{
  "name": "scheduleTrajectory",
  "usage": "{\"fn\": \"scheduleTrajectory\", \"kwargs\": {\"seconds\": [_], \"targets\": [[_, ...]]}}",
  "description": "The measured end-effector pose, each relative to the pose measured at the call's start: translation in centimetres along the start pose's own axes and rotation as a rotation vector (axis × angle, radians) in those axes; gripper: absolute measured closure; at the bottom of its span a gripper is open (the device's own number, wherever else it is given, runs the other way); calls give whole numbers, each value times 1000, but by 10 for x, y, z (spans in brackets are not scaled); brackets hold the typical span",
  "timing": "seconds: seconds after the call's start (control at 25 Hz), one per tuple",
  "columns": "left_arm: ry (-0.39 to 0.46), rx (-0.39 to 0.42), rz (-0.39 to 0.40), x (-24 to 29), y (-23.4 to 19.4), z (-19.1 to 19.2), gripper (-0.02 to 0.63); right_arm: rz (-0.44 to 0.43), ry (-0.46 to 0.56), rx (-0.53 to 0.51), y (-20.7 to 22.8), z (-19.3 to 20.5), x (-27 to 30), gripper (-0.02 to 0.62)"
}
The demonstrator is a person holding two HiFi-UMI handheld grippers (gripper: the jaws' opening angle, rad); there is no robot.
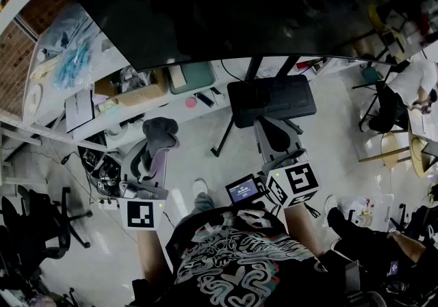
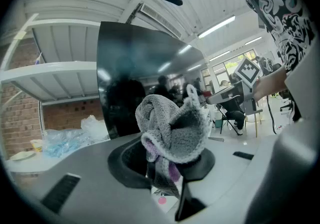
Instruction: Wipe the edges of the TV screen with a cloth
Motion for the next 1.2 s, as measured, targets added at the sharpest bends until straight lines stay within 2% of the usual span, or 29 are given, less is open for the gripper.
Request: {"fn": "scheduleTrajectory", "kwargs": {"seconds": [0.12, 0.24, 0.36, 0.4, 0.64, 0.88, 1.2], "targets": [[6, 17, 14, 3, -11, 3, 494, 1, -3, -7, -8, 2, 12, 566], [10, 131, 68, 8, -19, 2, 494, -1, -12, -6, -11, 5, 20, 566], [8, 17, 15, 8, -18, 9, 494, -6, -19, -28, -7, 5, 22, 566], [9, 3, 7, 9, -17, 10, 494, -10, -20, -23, -5, 5, 22, 566], [17, 5, -7, 19, -14, 13, 494, -69, -75, 67, 1, 17, 22, 566], [-10, -21, -60, 23, -34, 24, 494, -89, -119, 88, -16, 24, 40, 566], [-25, -15, -80, 28, -92, 53, 494, -9, -117, 84, -42, 26, 72, 566]]}}
Point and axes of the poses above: the fingertips, and each gripper's own axes: x forward along the fingers, y to its right, z out of its underside, the point moved 10 cm from there along -x, backward along the fingers, and after that the axes turned 6 degrees about y, right-handed, at the moved point
